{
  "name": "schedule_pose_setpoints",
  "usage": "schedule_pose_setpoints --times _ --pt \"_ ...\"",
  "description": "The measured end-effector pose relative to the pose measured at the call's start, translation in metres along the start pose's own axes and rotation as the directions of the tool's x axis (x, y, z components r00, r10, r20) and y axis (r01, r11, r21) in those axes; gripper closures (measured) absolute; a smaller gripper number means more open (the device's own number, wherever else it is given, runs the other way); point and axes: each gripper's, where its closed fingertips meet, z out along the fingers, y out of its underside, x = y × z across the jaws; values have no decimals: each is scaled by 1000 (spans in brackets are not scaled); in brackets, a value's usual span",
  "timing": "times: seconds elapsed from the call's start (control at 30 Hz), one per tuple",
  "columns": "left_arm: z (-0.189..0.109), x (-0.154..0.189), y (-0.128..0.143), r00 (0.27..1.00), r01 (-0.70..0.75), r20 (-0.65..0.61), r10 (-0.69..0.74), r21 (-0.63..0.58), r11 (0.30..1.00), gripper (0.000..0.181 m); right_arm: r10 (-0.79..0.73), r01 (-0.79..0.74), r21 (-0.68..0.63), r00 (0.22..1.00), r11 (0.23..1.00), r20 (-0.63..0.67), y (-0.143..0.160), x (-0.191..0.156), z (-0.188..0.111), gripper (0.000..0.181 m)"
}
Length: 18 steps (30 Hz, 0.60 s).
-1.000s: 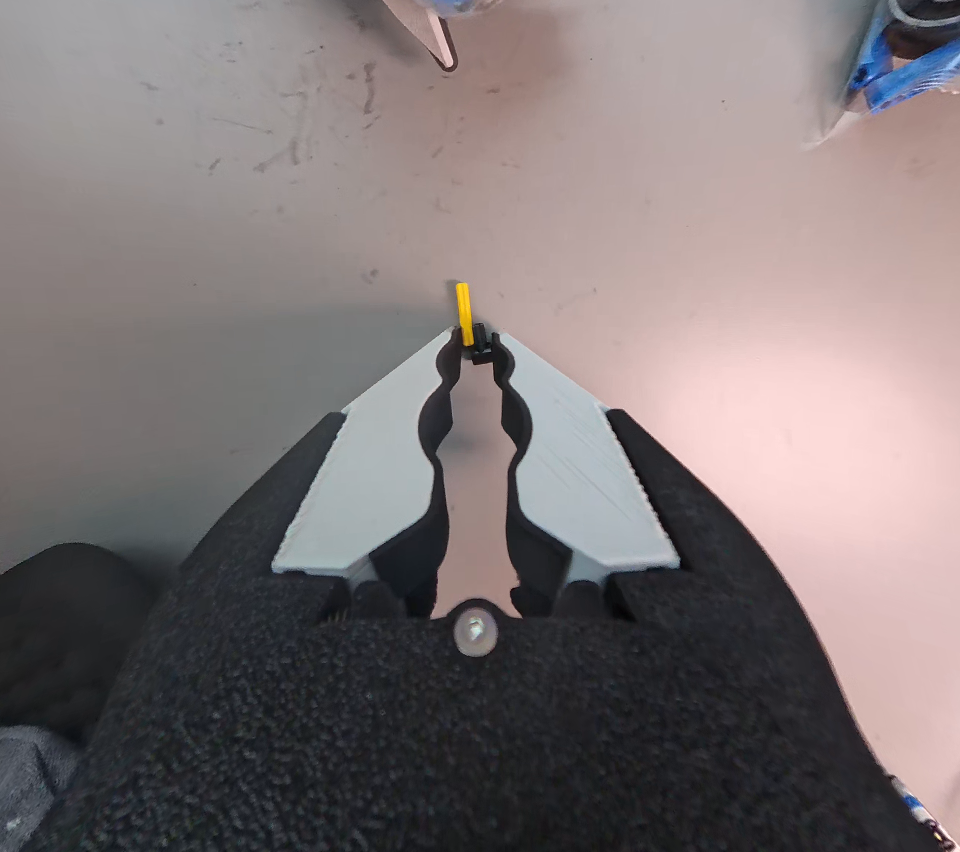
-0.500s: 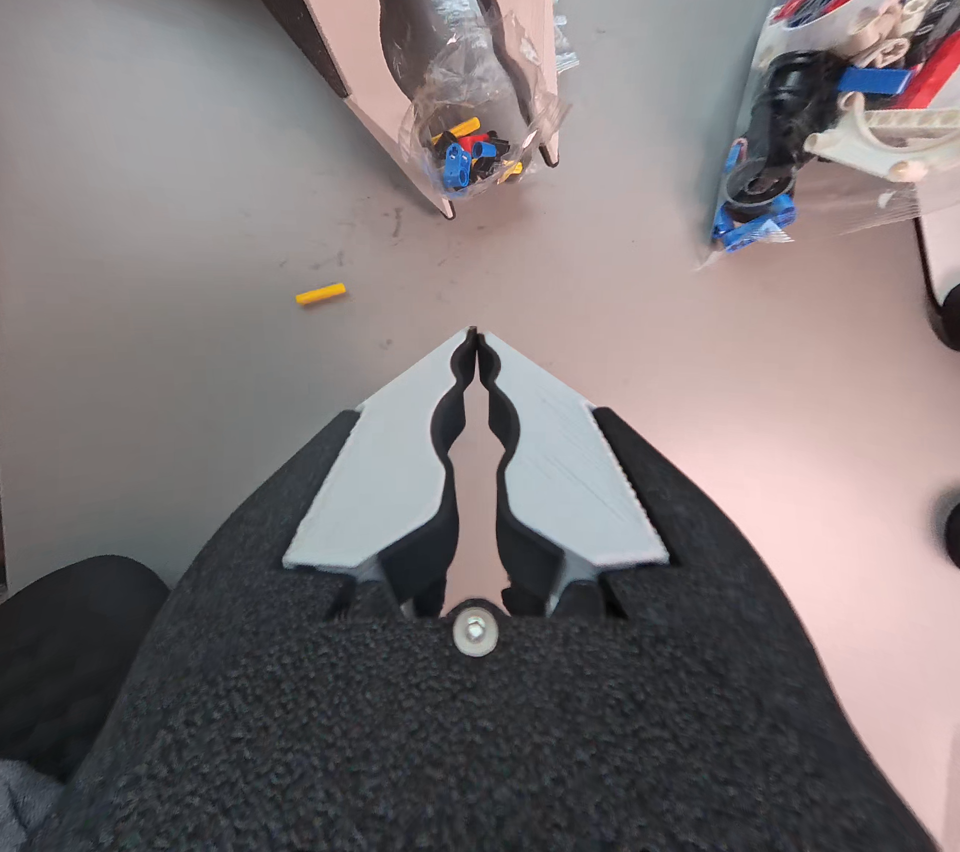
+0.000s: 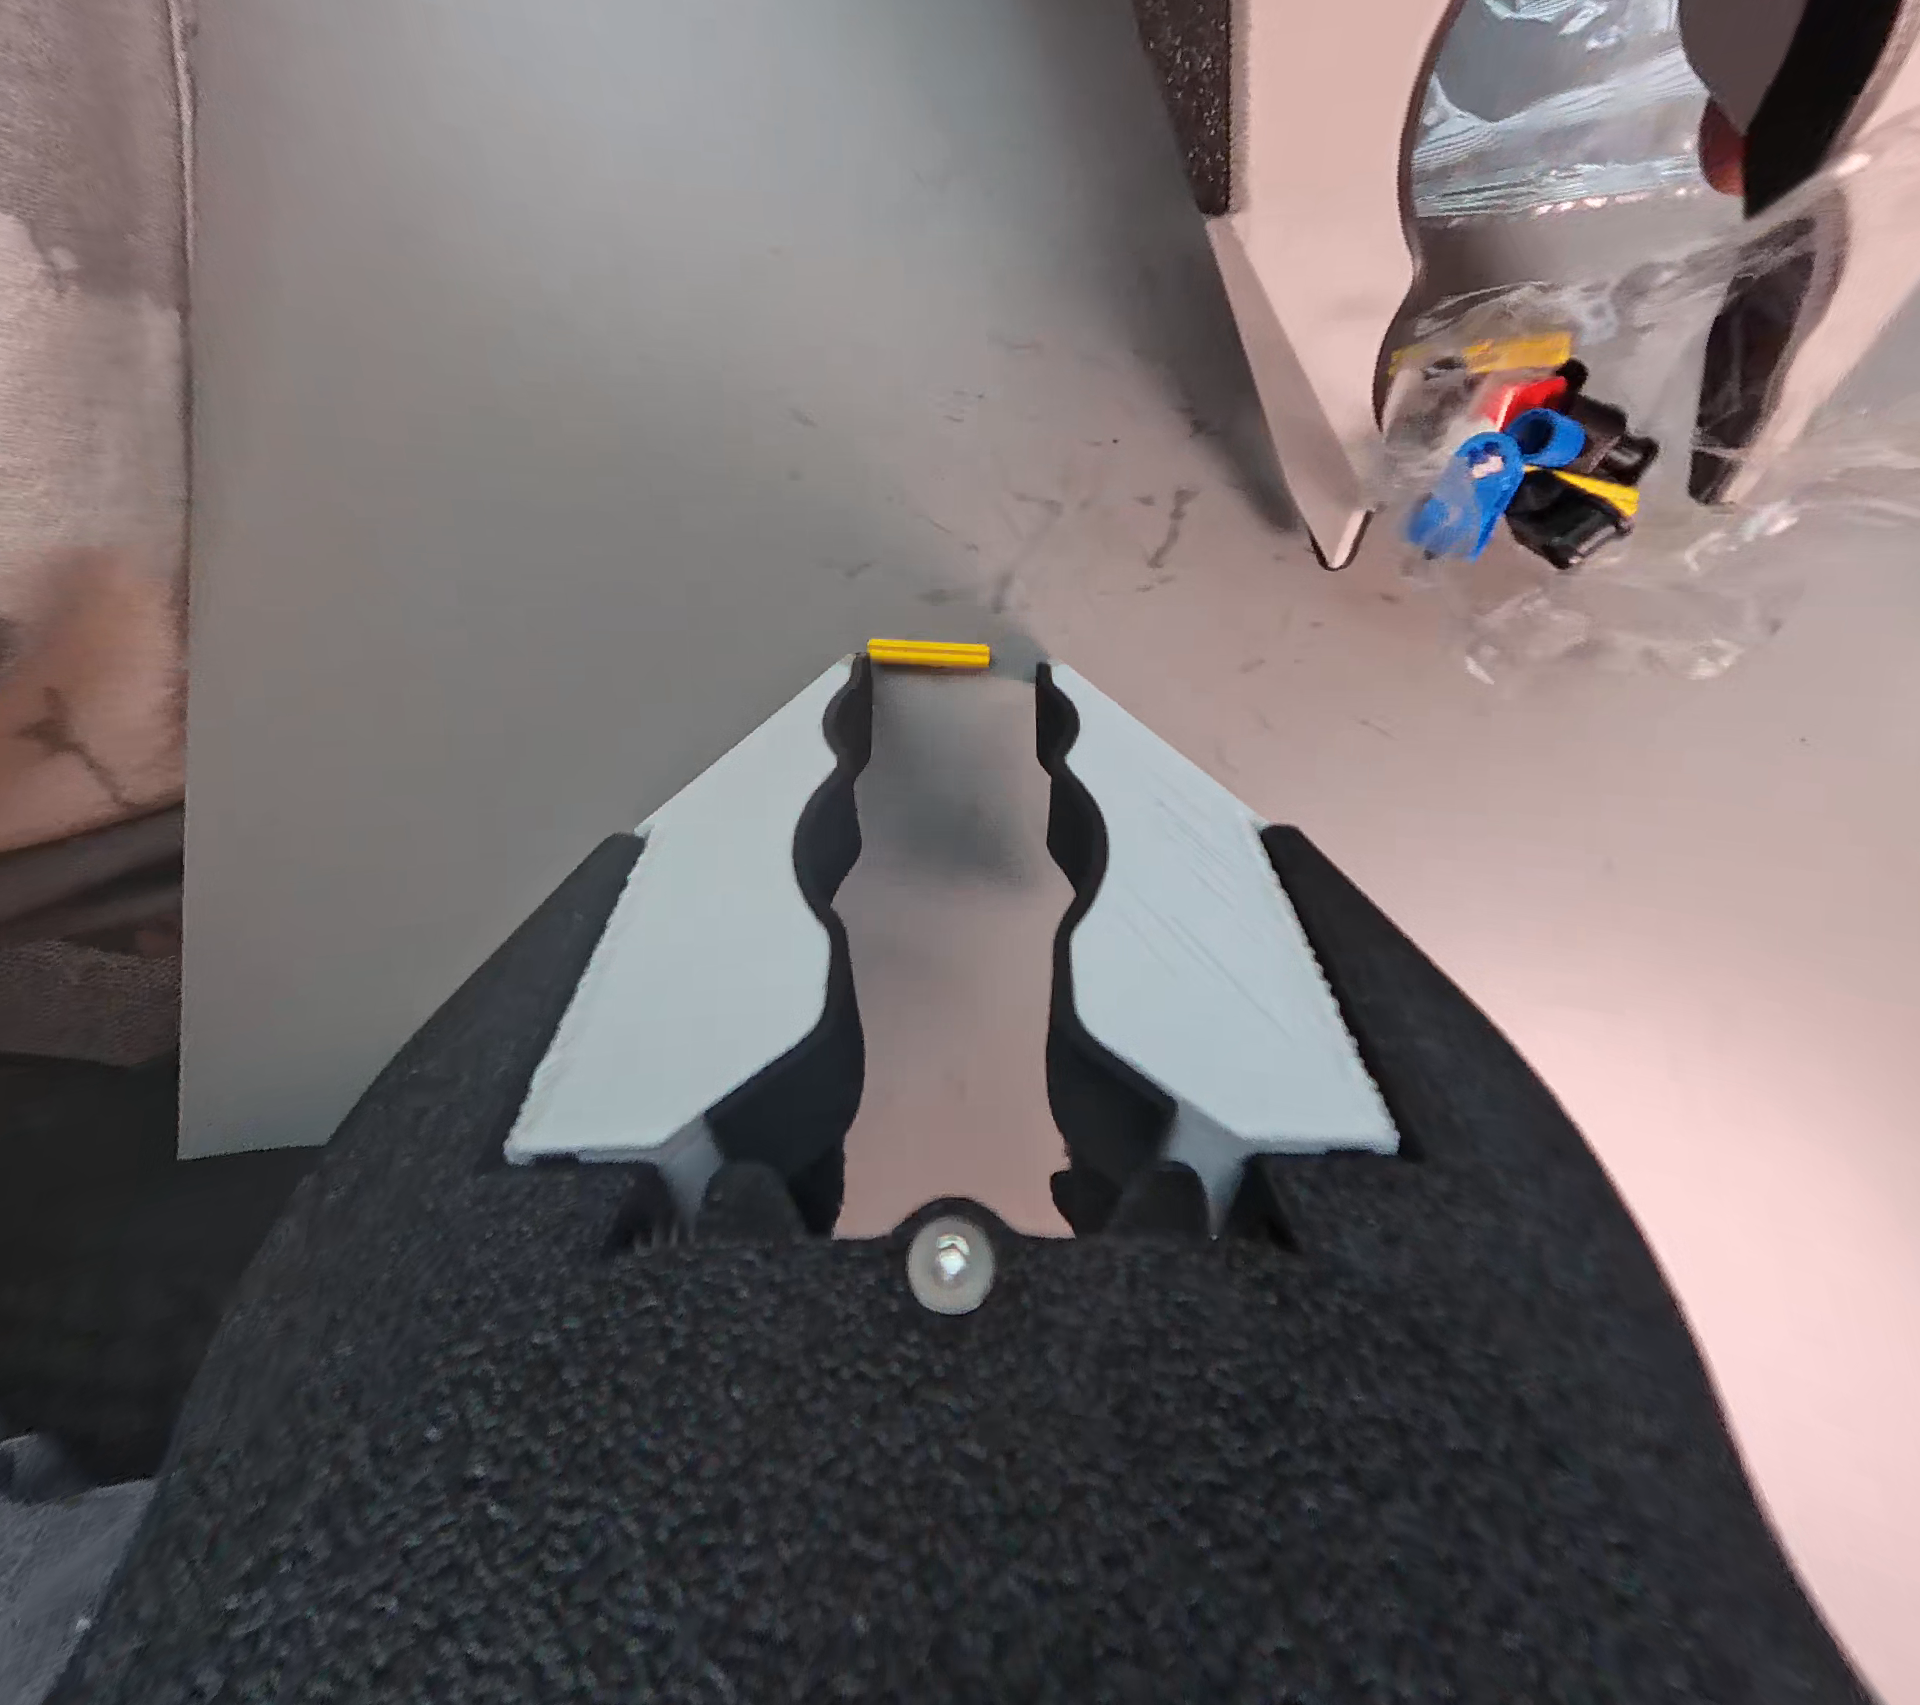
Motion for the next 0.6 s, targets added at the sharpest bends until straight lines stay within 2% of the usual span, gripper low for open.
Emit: schedule_pose_setpoints --times 0.47,0.53,0.6 --pt "0 -1 1 1000 1 2 -1 -4 1000 133 -27 24 -52 998 998 -48 -2 -1 3 158" --pt "0 0 1 1000 -1 2 1 -5 1000 133 -28 27 -14 999 1000 -36 -6 -3 -2 158" --pt "0 0 1 1000 -3 -1 3 -7 1000 133 -28 32 102 999 994 -40 -21 -1 -16 158"
